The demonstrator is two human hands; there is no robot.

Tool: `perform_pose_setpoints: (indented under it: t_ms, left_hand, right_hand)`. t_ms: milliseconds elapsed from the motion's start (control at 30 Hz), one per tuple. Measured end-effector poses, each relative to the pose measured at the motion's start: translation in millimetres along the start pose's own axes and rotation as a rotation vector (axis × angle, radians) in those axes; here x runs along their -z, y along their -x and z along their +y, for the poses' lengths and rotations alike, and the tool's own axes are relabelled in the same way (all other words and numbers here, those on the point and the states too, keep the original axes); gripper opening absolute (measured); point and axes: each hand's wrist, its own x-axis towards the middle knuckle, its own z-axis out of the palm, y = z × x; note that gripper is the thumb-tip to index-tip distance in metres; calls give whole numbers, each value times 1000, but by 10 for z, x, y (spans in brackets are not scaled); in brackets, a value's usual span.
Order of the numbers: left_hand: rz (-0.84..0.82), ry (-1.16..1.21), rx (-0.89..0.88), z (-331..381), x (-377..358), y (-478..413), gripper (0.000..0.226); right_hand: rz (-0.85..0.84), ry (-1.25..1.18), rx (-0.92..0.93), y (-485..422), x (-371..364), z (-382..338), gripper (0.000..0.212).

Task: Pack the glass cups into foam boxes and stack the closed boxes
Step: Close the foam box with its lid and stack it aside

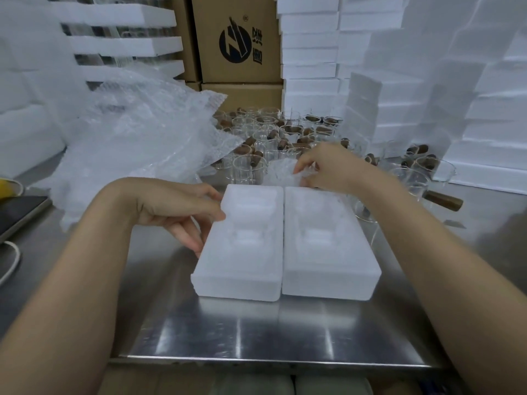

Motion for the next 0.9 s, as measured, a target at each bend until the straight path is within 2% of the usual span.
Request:
perform_pose_setpoints:
  t_ms: [133,333,400,500,567,633,700,800,900]
  left_hand:
    - [19,21,-18,24,-58,-50,39]
    - [68,47,-81,73,-148,-119,73]
    - [84,31,-94,105,-181,-111,71]
    - [140,-37,-148,156,-222,-82,56]
    - [189,-89,-189,183,-240,-64,61]
    - [245,-141,-223,210,-267,-52,72]
    - [306,-171,-250,240,-304,-45,82]
    - [352,-169,-280,284,-357,-21,89]
    - [418,-205,-275,306,-386,19,91]
  right_hand:
    - [64,-4,18,40,-55,-3,18]
    - [248,-76,5,139,79,-4,16]
    - [308,-158,0,179,158,-21,14]
    - [421,-341,-42,256,296,-64,9]
    - [458,-508,-78,310,382,-106,8]
    - [409,-663,-113,367,433,-173,6]
    - [264,-793,-129,407,434,-241,3]
    - [84,-845,-161,426,382,-331,5]
    - [118,-833,-169,403,306,-435,11]
